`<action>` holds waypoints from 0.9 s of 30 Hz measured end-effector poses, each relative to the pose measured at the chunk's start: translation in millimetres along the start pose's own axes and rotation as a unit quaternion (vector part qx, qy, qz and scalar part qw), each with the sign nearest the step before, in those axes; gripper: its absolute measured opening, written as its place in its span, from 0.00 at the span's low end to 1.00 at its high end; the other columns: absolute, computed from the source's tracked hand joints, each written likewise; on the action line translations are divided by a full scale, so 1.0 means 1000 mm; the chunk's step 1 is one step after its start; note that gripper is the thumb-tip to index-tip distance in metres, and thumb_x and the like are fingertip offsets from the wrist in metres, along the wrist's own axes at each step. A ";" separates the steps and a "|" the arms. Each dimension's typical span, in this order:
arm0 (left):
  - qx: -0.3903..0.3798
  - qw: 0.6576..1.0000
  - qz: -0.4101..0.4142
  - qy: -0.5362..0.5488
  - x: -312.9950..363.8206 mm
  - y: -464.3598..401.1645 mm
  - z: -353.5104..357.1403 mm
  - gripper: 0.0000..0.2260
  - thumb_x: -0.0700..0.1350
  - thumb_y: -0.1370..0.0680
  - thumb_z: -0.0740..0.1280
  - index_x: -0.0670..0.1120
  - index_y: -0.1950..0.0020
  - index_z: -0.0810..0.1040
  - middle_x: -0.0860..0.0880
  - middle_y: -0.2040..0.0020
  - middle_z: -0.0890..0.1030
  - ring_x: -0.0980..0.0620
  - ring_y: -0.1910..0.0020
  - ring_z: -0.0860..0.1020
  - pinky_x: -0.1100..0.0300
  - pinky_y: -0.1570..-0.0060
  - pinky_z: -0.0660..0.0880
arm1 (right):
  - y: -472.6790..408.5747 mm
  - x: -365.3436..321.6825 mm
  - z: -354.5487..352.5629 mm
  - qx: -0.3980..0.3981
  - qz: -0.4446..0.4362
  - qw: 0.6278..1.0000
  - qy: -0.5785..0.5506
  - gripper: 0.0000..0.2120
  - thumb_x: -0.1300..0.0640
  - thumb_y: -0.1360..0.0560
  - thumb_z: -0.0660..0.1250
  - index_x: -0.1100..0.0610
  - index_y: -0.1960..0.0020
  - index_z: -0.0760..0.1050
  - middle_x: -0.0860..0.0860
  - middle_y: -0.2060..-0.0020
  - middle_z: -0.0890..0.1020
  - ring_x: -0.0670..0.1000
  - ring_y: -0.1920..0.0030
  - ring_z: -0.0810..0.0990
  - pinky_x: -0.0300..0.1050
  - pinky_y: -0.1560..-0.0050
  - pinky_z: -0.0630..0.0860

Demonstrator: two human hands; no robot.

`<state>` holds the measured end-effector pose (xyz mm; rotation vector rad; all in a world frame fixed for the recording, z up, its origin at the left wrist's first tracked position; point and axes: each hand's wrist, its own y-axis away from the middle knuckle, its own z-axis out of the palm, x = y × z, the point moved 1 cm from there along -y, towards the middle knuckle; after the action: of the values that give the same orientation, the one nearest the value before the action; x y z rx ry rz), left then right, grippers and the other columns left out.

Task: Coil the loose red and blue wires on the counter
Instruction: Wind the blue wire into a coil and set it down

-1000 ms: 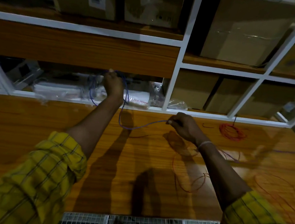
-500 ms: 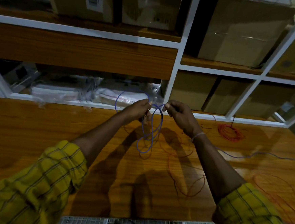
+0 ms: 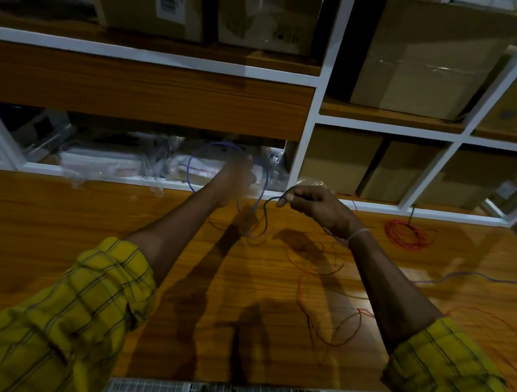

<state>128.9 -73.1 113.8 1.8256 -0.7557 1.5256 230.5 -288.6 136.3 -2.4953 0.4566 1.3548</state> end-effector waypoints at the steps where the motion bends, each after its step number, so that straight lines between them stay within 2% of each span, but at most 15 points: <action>1: 0.004 1.000 0.009 -0.005 0.002 0.000 0.002 0.15 0.52 0.12 0.52 0.48 0.55 0.67 0.50 0.69 0.73 0.54 0.74 0.64 0.65 0.75 0.58 | 0.000 -0.002 0.001 -0.020 -0.002 1.000 0.002 0.12 0.58 0.15 0.63 0.61 0.44 0.85 0.40 0.55 0.84 0.36 0.57 0.78 0.28 0.56 0.71; 4: -0.019 0.997 0.044 -0.052 0.005 0.008 0.013 0.15 0.51 0.11 0.51 0.45 0.47 0.71 0.46 0.63 0.81 0.54 0.72 0.75 0.65 0.74 0.66 | -0.004 -0.012 0.004 -0.042 -0.026 0.999 0.007 0.12 0.59 0.15 0.62 0.62 0.42 0.84 0.37 0.64 0.80 0.37 0.63 0.73 0.30 0.59 0.69; 7: -0.058 0.992 0.075 -0.084 0.002 0.013 0.023 0.13 0.53 0.12 0.52 0.47 0.42 0.71 0.44 0.55 0.81 0.47 0.60 0.79 0.57 0.63 0.74 | -0.006 -0.019 0.004 -0.011 -0.046 0.999 -0.026 0.12 0.62 0.15 0.60 0.65 0.43 0.82 0.38 0.64 0.81 0.36 0.62 0.75 0.31 0.58 0.70; 9: -0.105 0.992 0.059 -0.037 -0.001 0.016 0.026 0.12 0.52 0.12 0.53 0.47 0.42 0.71 0.44 0.57 0.82 0.44 0.59 0.81 0.53 0.60 0.77 | -0.007 -0.016 0.002 0.032 -0.052 0.997 -0.048 0.12 0.63 0.15 0.59 0.68 0.43 0.80 0.38 0.63 0.83 0.34 0.62 0.77 0.28 0.59 0.71; 11: -0.150 0.988 0.032 0.009 -0.003 0.020 0.028 0.12 0.53 0.12 0.53 0.47 0.40 0.71 0.43 0.61 0.83 0.42 0.63 0.82 0.50 0.57 0.78 | -0.009 -0.012 -0.001 0.064 -0.050 0.995 -0.056 0.13 0.63 0.15 0.60 0.69 0.43 0.80 0.38 0.63 0.83 0.34 0.62 0.77 0.28 0.60 0.71; 12: -0.162 0.986 0.013 0.022 -0.003 0.023 0.028 0.13 0.53 0.12 0.54 0.46 0.39 0.72 0.45 0.65 0.82 0.45 0.68 0.80 0.50 0.58 0.76 | -0.011 -0.008 -0.002 0.075 -0.046 0.994 -0.061 0.13 0.62 0.15 0.60 0.70 0.43 0.80 0.37 0.63 0.83 0.34 0.63 0.77 0.27 0.61 0.70; 14: -0.180 0.983 -0.018 0.020 -0.002 0.026 0.027 0.13 0.54 0.12 0.55 0.47 0.43 0.72 0.51 0.70 0.76 0.53 0.76 0.69 0.57 0.67 0.69 | -0.013 -0.002 -0.005 0.090 -0.036 0.993 -0.065 0.13 0.62 0.15 0.60 0.70 0.44 0.80 0.37 0.66 0.81 0.35 0.65 0.75 0.27 0.63 0.68; 15: -0.194 0.980 -0.034 0.014 -0.001 0.026 0.025 0.13 0.55 0.13 0.55 0.47 0.47 0.71 0.52 0.71 0.71 0.55 0.76 0.63 0.60 0.71 0.64 | -0.013 -0.001 -0.006 0.096 -0.031 0.993 -0.066 0.13 0.62 0.15 0.61 0.70 0.45 0.80 0.36 0.68 0.80 0.35 0.66 0.74 0.27 0.63 0.68; 17: -0.229 0.972 -0.057 0.007 0.000 0.025 0.021 0.14 0.56 0.13 0.55 0.48 0.51 0.68 0.52 0.69 0.64 0.56 0.75 0.57 0.64 0.75 0.57 | -0.012 0.003 -0.008 0.100 -0.026 0.992 -0.067 0.13 0.60 0.15 0.62 0.69 0.46 0.80 0.35 0.70 0.79 0.35 0.67 0.74 0.26 0.64 0.67; 20: -0.267 0.961 -0.073 0.021 0.003 0.022 0.010 0.16 0.57 0.13 0.55 0.49 0.55 0.68 0.51 0.68 0.61 0.57 0.75 0.55 0.66 0.77 0.52 | -0.012 0.007 -0.011 0.102 -0.011 0.992 -0.069 0.13 0.58 0.17 0.65 0.68 0.49 0.79 0.37 0.69 0.79 0.34 0.66 0.76 0.26 0.63 0.69; 23: -0.300 0.952 -0.053 0.025 0.008 0.024 -0.003 0.16 0.56 0.14 0.57 0.49 0.56 0.68 0.51 0.68 0.59 0.56 0.75 0.53 0.63 0.75 0.48 | -0.014 0.009 -0.014 0.108 0.007 0.992 -0.068 0.13 0.55 0.18 0.68 0.66 0.53 0.79 0.41 0.66 0.79 0.36 0.64 0.75 0.29 0.63 0.71; 27: -0.299 0.950 -0.045 0.078 0.007 0.018 -0.024 0.16 0.54 0.13 0.57 0.49 0.58 0.68 0.52 0.68 0.58 0.57 0.74 0.52 0.65 0.77 0.49 | -0.014 0.011 -0.020 0.114 0.008 0.992 -0.061 0.15 0.57 0.18 0.67 0.71 0.52 0.77 0.38 0.70 0.78 0.34 0.66 0.76 0.26 0.64 0.71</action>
<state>101.3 -66.4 125.9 1.2538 -0.9199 1.1902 257.4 -285.3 138.6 -2.2177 0.5716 1.3679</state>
